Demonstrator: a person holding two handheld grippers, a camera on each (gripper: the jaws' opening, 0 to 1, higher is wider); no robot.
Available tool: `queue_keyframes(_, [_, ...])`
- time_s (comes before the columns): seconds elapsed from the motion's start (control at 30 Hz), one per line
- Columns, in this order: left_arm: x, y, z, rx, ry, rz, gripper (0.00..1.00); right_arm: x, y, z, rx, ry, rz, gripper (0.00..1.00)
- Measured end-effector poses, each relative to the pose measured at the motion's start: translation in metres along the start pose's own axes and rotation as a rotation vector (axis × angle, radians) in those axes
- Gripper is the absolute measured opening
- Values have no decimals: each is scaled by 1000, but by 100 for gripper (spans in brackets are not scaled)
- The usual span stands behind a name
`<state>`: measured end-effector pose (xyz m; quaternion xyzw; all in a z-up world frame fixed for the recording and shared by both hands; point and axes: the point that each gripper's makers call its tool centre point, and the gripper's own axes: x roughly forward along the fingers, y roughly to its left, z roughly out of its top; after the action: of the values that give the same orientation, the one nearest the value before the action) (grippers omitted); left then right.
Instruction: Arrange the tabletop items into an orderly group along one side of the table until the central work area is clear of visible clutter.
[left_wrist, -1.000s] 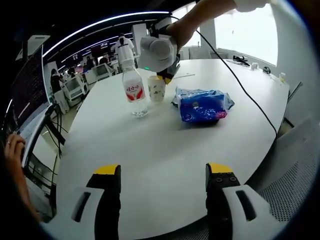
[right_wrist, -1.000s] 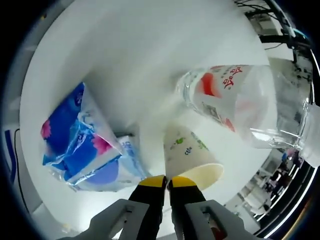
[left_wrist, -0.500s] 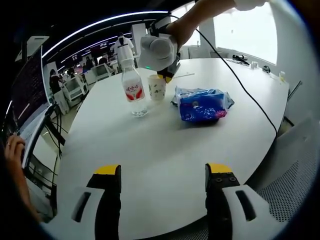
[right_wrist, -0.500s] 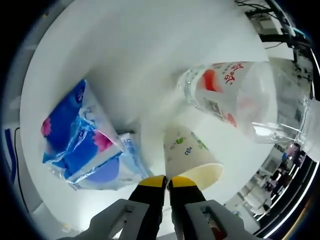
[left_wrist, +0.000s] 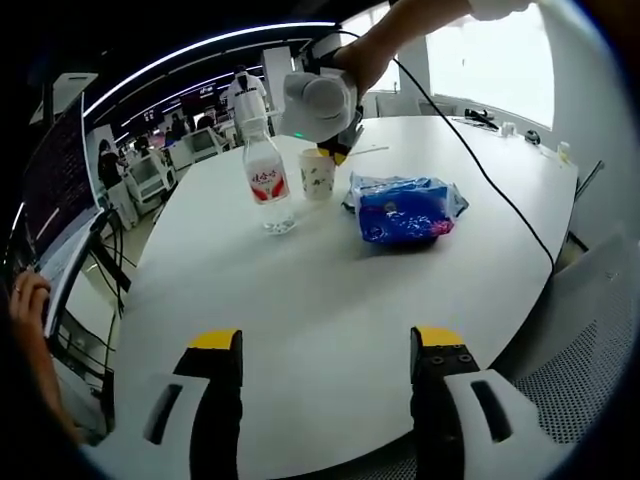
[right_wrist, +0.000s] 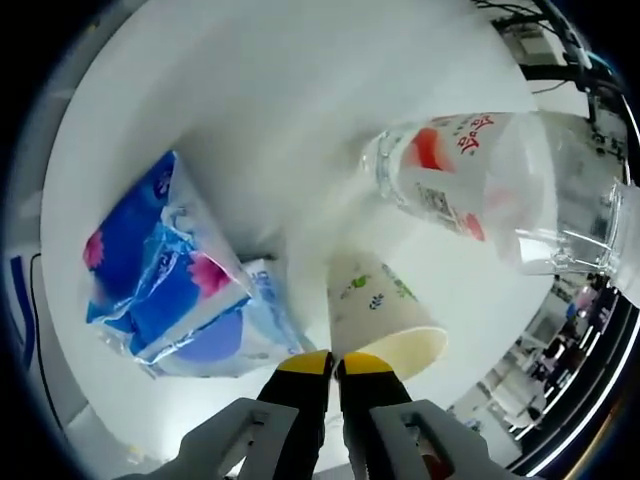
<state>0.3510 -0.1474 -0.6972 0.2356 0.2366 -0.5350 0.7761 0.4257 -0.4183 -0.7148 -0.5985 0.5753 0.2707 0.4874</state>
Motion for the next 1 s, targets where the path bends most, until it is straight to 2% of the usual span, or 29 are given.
queue_keyframes(1.0, [0,-1,0,6,4,-4,68,0,3,2,-9,2,1,0])
